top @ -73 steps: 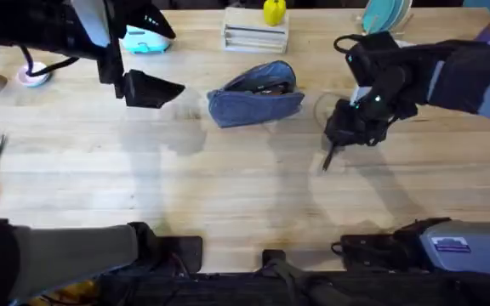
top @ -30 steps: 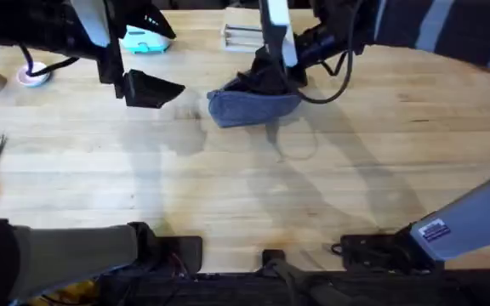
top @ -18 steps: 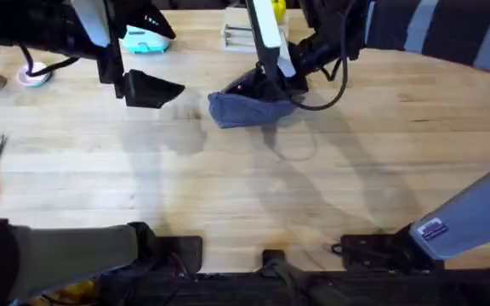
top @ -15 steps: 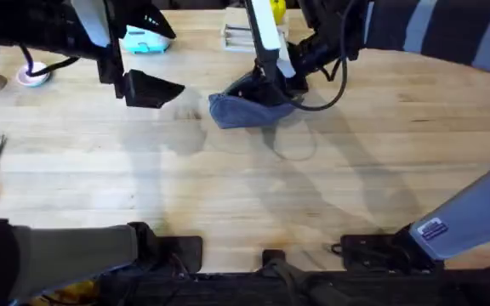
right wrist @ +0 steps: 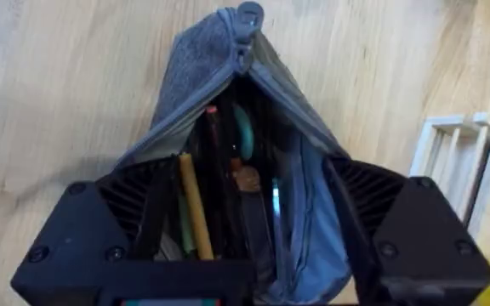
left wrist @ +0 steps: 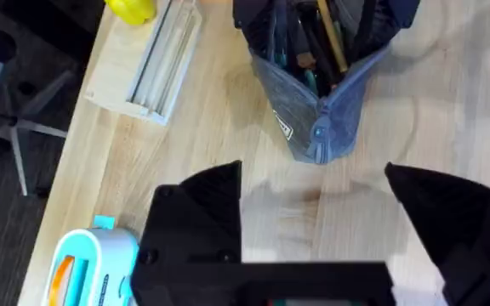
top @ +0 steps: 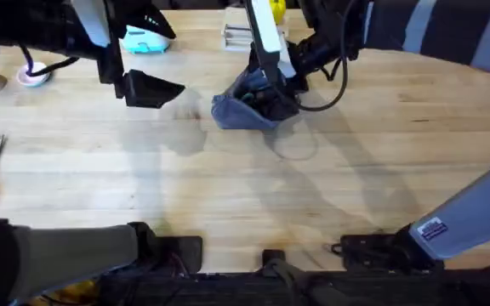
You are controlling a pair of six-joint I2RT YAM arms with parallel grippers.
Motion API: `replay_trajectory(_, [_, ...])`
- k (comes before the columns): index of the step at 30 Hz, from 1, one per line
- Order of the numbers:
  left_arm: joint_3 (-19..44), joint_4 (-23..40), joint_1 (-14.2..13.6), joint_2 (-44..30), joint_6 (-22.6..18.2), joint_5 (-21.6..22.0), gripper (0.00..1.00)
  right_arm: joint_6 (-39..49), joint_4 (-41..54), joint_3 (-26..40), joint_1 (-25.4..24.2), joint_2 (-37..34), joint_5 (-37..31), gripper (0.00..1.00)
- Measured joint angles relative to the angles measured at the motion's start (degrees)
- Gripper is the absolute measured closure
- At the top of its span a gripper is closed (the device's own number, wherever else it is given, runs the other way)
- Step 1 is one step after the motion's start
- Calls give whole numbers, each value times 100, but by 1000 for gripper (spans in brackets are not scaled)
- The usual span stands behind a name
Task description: Unzip the bag, pick up the pens from the table one at a time and place them inside, then zip the bag closed.
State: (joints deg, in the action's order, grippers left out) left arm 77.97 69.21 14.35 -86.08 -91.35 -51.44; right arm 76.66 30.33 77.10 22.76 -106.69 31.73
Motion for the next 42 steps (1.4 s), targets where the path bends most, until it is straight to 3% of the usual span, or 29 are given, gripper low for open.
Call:
replay_trajectory(8, [0,0,0,0,0,2,7,-222,-9,0,0,59,-41,8])
replay_trajectory(15, [0,-7,10,-3,0,165,8,-798,-7,0,0,733,-85,8])
replay_trajectory(24, [0,-6,242,-664,-58,127,8,-2831,-9,0,0,1437,-85,7])
replay_trajectory(31, [0,-24,317,-1634,-450,-85,8,-4752,202,0,0,1433,-85,8])
replay_trajectory(37, [0,-24,317,-2194,-801,-253,8,-5814,93,0,7,1277,-82,8])
replay_trajectory(42, [0,-80,317,-2392,-963,-297,8,-6148,-125,0,146,1255,-181,8])
